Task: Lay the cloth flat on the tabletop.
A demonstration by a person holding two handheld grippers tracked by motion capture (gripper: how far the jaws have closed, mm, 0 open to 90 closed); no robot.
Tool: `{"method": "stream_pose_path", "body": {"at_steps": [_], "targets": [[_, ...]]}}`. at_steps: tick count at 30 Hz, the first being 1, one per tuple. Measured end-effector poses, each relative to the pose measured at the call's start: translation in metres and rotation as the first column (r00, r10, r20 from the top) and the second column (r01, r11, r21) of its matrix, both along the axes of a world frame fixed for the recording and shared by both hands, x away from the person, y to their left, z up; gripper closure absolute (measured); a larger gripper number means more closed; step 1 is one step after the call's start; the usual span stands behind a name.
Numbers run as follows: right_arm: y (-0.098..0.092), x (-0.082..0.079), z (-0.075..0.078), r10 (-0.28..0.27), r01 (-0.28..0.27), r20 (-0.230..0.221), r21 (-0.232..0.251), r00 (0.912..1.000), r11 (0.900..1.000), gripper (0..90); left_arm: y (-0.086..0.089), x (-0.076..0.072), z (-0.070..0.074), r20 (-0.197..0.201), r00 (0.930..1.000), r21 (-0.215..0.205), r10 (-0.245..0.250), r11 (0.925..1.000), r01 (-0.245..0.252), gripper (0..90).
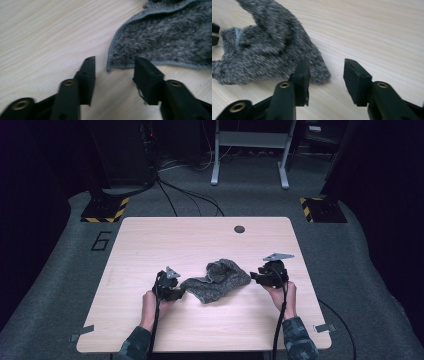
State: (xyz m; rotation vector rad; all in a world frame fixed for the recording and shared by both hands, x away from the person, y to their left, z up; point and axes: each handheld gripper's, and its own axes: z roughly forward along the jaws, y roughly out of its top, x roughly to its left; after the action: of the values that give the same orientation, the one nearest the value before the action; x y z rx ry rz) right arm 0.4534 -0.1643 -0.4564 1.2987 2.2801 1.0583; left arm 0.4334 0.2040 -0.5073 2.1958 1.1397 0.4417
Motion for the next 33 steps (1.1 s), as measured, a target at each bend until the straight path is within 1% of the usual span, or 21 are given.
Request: {"method": "stream_pose_path", "body": {"at_steps": [1, 2, 4, 5, 7, 9, 10, 11, 13, 17, 19, 21, 22, 25, 26, 27, 28, 29, 31, 32, 33], "targets": [[0.006, 0.003, -0.001, 0.024, -0.024, 0.003, -0.008, 0.9997, 1.0, 48.2, -0.001, 0.002, 0.0, -0.003, 1.0, -0.003, 0.002, 1.0, -0.002, 47.7], [0.012, 0.006, -0.002, 0.043, -0.043, -0.008, -0.027, 0.9991, 0.999, 47.0, -0.003, 0.003, 0.001, 0.004, 1.0, 0.008, 0.003, 1.0, -0.003, 47.5], [0.024, 0.012, -0.007, 0.055, -0.056, -0.026, -0.036, 0.9981, 0.998, 44.7, -0.007, 0.006, -0.001, -0.006, 1.0, 0.028, -0.005, 0.9996, 0.005, 51.1], [0.029, 0.017, -0.011, 0.069, -0.071, -0.041, -0.039, 0.9968, 0.997, 45.2, -0.008, 0.007, -0.002, -0.004, 0.9999, 0.03, -0.012, 0.9995, 0.012, 55.7], [0.035, 0.024, -0.019, 0.081, -0.085, -0.07, -0.059, 0.9943, 0.995, 53.6, -0.009, 0.008, -0.003, -0.001, 0.9999, 0.02, -0.017, 0.9996, 0.017, 66.2], [0.041, 0.028, -0.028, 0.074, -0.081, -0.103, -0.071, 0.992, 0.994, 65.2, -0.009, 0.008, -0.003, 0.017, 0.9997, 0.037, -0.017, 0.9992, 0.017, 76.9], [0.043, 0.029, -0.035, 0.071, -0.082, -0.11, -0.093, 0.9913, 0.992, 73.1, -0.009, 0.007, -0.003, 0.014, 0.9998, 0.037, -0.013, 0.9992, 0.013, 85.6], [0.043, 0.029, -0.035, 0.071, -0.082, -0.11, -0.093, 0.9913, 0.992, 73.1, -0.009, 0.007, -0.003, 0.018, 0.9998, 0.039, -0.013, 0.9992, 0.012, 85.6], [0.043, 0.029, -0.039, 0.066, -0.078, -0.118, -0.105, 0.9908, 0.991, 81.4, -0.008, 0.006, -0.003, 0.024, 0.9995, 0.04, -0.019, 0.999, 0.018, 87.9], [0.037, 0.024, -0.043, 0.034, -0.051, -0.125, -0.138, 0.9916, 0.989, 89.1, -0.005, 0.004, -0.003, 0.019, 0.9996, 0.035, -0.019, 0.9992, 0.018, 88.6], [0.031, 0.02, -0.044, 0.02, -0.039, -0.13, -0.144, 0.9913, 0.989, 89.7, -0.003, 0.004, -0.004, 0.026, 0.9995, 0.036, -0.018, 0.9992, 0.017, 88.7], [0.025, 0.016, -0.043, 0.003, -0.024, -0.136, -0.149, 0.9907, 0.989, 89.7, -0.001, 0.003, -0.004, 0.018, 0.9996, 0.028, -0.02, 0.9994, 0.019, 88.6], [0.021, 0.014, -0.043, -0.001, -0.022, -0.139, -0.161, 0.9903, 0.987, 89.7, 0.0, 0.002, -0.003, 0.018, 0.9996, 0.034, -0.02, 0.9992, 0.019, 88.6], [0.012, 0.008, -0.042, -0.011, -0.013, -0.144, -0.168, 0.9896, 0.986, 88.5, 0.002, 0.001, -0.003, 0.021, 0.9996, 0.028, -0.018, 0.9995, 0.018, 88.3], [0.01, 0.007, -0.04, -0.02, -0.003, -0.14, -0.165, 0.99, 0.986, 85.6, 0.003, 0.001, -0.003, 0.021, 0.9996, 0.026, -0.021, 0.9995, 0.02, 87.7], [0.008, 0.007, -0.036, -0.012, -0.009, -0.126, -0.161, 0.992, 0.987, 80.6, 0.003, 0.001, -0.002, 0.02, 0.9997, 0.022, -0.014, 0.9997, 0.013, 85.0], [0.008, 0.006, -0.03, -0.002, -0.013, -0.111, -0.137, 0.9938, 0.99, 74.1, 0.002, 0.002, 0.0, 0.009, 0.9999, 0.014, -0.015, 0.9998, 0.014, 75.8], [0.008, 0.006, -0.022, 0.01, -0.021, -0.092, -0.118, 0.9957, 0.993, 67.1, 0.002, 0.002, 0.0, 0.01, 0.9999, 0.007, -0.013, 0.9999, 0.013, 69.4], [0.015, 0.006, -0.006, 0.037, -0.041, -0.047, -0.082, 0.9982, 0.996, 57.1, 0.001, 0.003, 0.001, 0.004, 0.9999, 0.012, -0.016, 0.9998, 0.016, 58.2], [0.022, 0.006, 0.007, 0.061, -0.062, -0.013, -0.068, 0.998, 0.996, 51.3, 0.0, 0.004, 0.0, -0.006, 0.9999, 0.004, -0.012, 0.9999, 0.012, 54.4], [0.03, 0.007, 0.017, 0.087, -0.086, 0.008, -0.073, 0.9962, 0.994, 47.7, -0.001, 0.004, -0.001, -0.016, 0.9998, 0.002, -0.01, 1.0, 0.01, 51.8]]}}
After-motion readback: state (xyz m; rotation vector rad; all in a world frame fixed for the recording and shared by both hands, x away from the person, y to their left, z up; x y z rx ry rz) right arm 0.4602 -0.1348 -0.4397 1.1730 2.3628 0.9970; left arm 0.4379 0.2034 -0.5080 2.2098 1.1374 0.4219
